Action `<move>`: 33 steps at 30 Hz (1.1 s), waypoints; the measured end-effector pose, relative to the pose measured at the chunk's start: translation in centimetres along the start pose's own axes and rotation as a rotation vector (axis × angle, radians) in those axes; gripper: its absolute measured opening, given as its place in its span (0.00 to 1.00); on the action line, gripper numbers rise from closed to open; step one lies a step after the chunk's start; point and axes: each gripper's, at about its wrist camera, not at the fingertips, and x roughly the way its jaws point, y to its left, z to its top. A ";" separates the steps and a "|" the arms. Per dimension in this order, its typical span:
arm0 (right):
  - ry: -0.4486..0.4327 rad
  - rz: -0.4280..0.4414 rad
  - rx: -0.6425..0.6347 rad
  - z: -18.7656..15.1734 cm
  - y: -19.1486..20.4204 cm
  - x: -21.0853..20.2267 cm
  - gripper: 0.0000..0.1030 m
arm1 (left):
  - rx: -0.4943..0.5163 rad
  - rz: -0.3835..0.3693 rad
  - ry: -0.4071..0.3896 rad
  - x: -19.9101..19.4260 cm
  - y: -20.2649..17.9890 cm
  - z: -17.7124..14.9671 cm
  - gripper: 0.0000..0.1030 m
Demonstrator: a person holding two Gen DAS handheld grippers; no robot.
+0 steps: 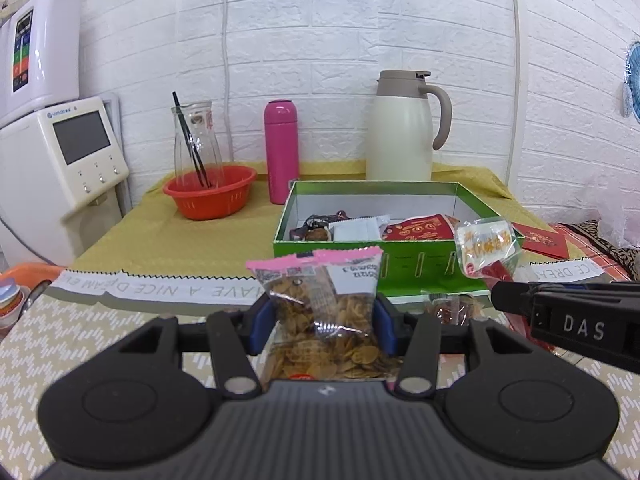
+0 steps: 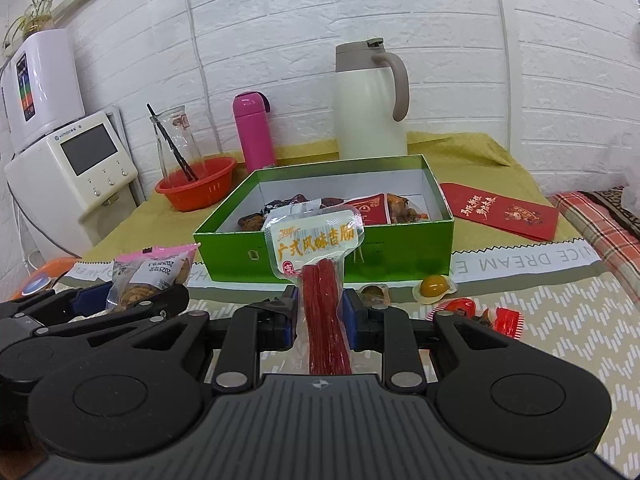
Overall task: Organize snacks
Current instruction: 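Carry both items over the green box and open both grippers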
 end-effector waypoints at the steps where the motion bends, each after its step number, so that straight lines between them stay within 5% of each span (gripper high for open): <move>1: 0.000 -0.001 0.008 -0.1 0.0 0.0 0.41 | 0.002 -0.003 0.003 0.0 0.0 -0.1 0.49; 11: -0.036 -0.042 0.071 -0.9 0.9 0.3 0.42 | -0.011 0.062 0.005 -0.5 1.2 -0.5 0.51; 20: -0.109 -0.084 -0.142 -2.3 4.7 -0.5 0.42 | -0.050 0.099 0.020 -0.7 2.7 -1.3 0.52; 26: -0.152 -0.117 -0.118 2.1 2.5 1.0 0.42 | -0.021 0.069 -0.028 2.0 1.4 3.5 0.53; 30: -0.066 -0.049 -0.022 6.7 -0.7 6.5 0.44 | 0.002 -0.001 0.035 8.6 -0.4 7.9 0.62; 32: -0.021 -0.024 0.042 8.2 -2.2 9.1 0.50 | 0.043 0.028 0.020 10.9 -1.4 9.0 0.68; 33: -0.008 -0.024 0.065 8.6 -2.8 10.4 0.64 | 0.066 0.042 0.008 11.8 -1.9 9.4 0.70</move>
